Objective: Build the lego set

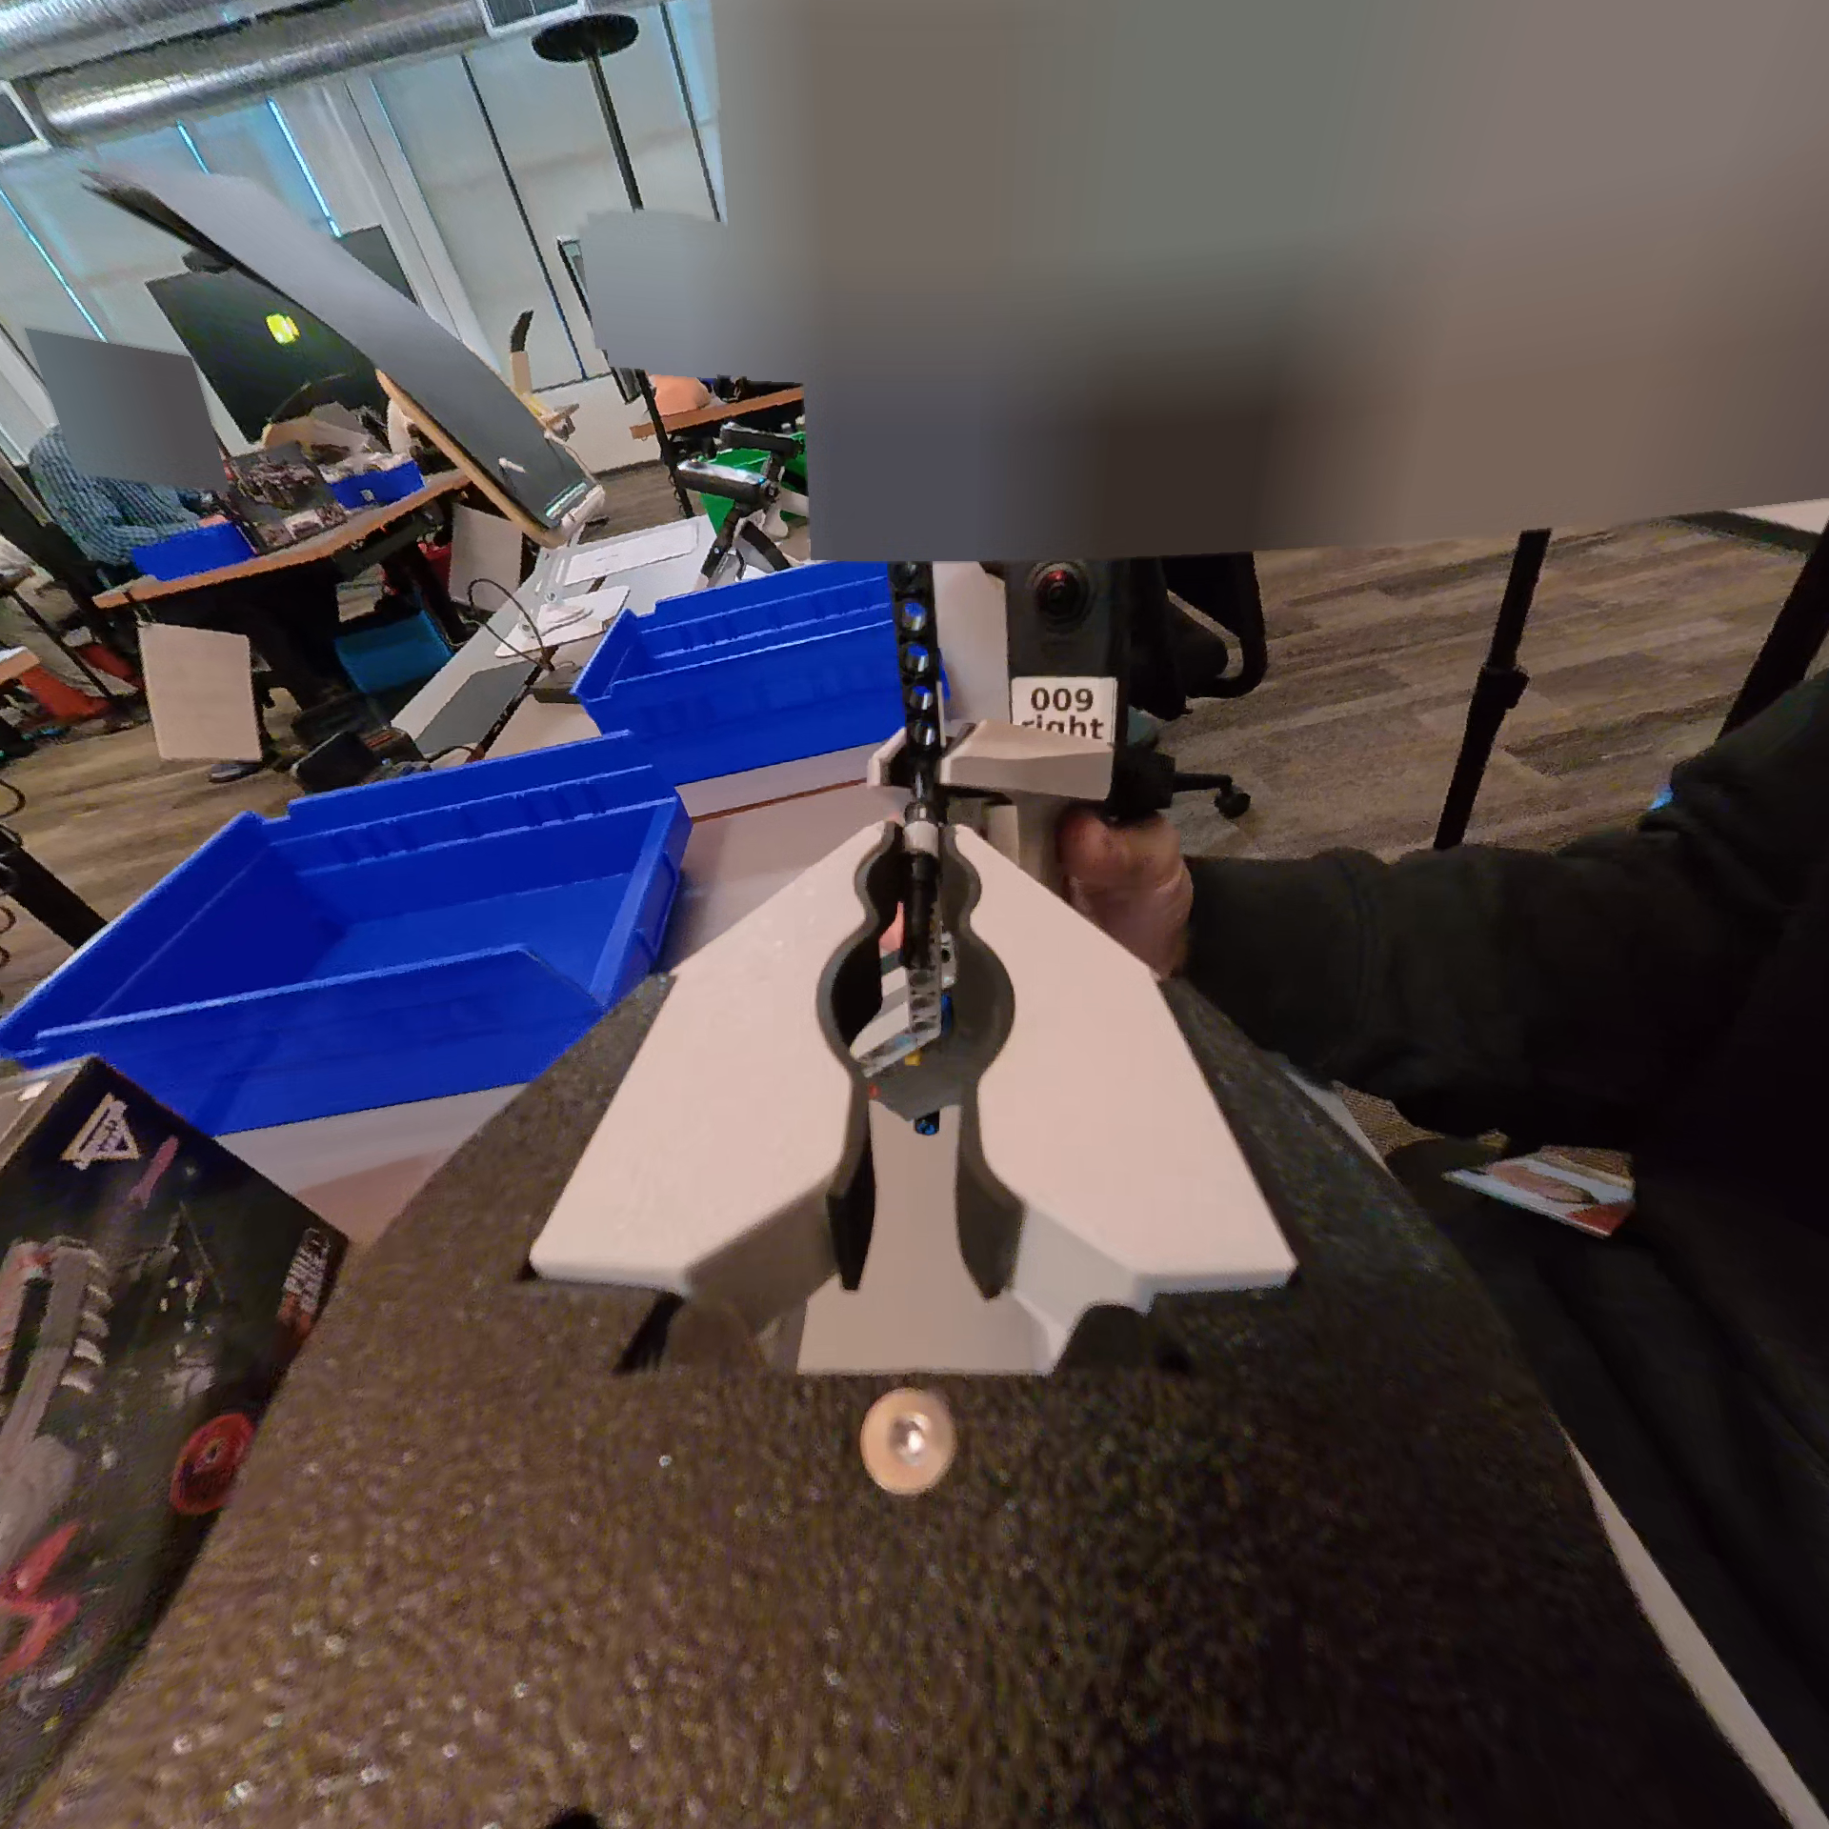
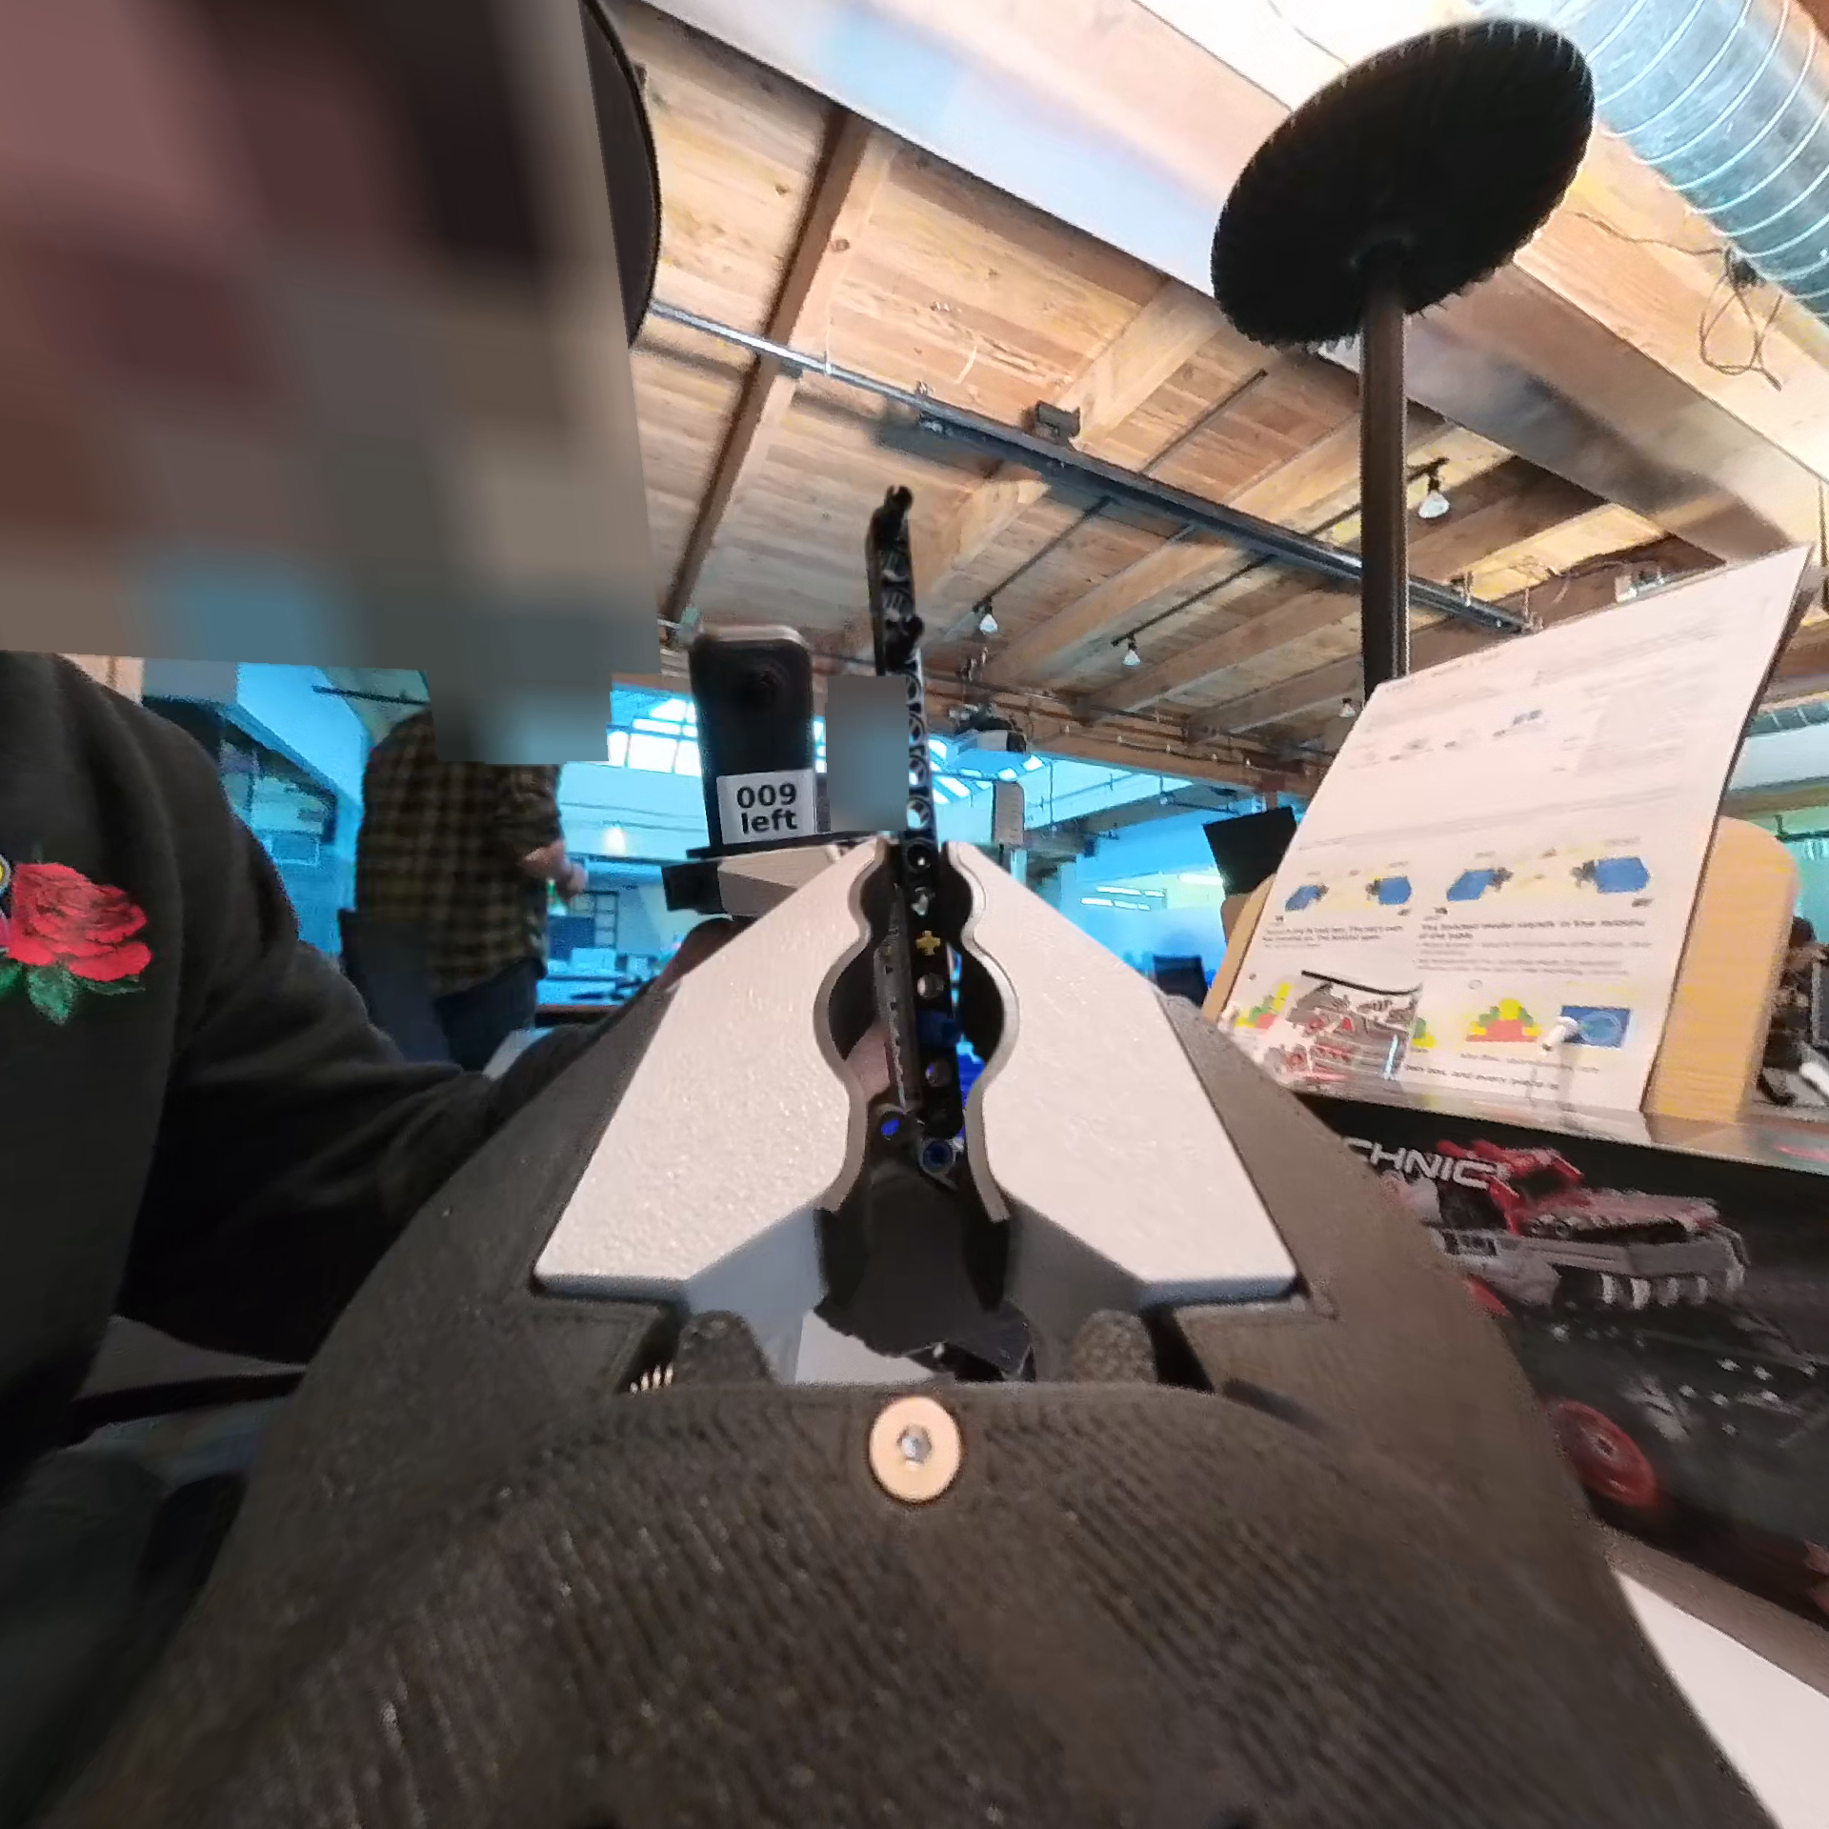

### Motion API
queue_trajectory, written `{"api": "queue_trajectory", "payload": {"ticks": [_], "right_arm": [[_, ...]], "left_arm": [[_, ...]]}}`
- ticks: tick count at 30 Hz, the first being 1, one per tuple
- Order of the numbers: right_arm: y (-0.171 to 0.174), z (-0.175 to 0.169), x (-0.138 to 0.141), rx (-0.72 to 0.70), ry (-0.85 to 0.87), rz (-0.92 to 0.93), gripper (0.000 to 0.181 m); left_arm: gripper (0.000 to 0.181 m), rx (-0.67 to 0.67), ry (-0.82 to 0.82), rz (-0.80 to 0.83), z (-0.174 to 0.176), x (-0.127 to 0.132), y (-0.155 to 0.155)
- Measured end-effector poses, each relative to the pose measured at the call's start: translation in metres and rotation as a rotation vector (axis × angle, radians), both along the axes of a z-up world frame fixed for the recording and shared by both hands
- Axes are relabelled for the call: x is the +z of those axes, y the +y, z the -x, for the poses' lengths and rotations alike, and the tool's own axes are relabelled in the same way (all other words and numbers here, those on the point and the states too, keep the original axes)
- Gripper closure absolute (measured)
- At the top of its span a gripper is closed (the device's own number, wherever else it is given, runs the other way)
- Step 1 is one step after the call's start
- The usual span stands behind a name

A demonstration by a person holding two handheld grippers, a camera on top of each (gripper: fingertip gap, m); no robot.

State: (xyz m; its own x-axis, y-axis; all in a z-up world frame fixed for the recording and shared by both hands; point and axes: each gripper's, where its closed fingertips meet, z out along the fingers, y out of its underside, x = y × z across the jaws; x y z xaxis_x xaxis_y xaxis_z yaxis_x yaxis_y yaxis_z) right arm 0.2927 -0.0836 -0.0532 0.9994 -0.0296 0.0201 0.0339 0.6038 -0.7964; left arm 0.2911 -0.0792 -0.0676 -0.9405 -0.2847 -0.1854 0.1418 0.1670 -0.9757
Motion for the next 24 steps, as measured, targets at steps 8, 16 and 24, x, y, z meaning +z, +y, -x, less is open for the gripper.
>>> {"api": "queue_trajectory", "payload": {"ticks": [8,16,24], "right_arm": [[-0.002,-0.014,-0.022,-0.058,0.0,0.125,0.176],[0.0,-0.032,-0.046,-0.083,0.067,0.186,0.175],[0.001,-0.034,-0.042,-0.043,0.123,0.109,0.175]], "left_arm": [[0.176,0.067,0.026,-0.067,-0.015,-0.022,-0.003],[0.176,0.068,0.061,-0.075,-0.032,-0.05,-0.003],[0.176,0.015,0.158,0.072,-0.033,-0.044,-0.003]]}}
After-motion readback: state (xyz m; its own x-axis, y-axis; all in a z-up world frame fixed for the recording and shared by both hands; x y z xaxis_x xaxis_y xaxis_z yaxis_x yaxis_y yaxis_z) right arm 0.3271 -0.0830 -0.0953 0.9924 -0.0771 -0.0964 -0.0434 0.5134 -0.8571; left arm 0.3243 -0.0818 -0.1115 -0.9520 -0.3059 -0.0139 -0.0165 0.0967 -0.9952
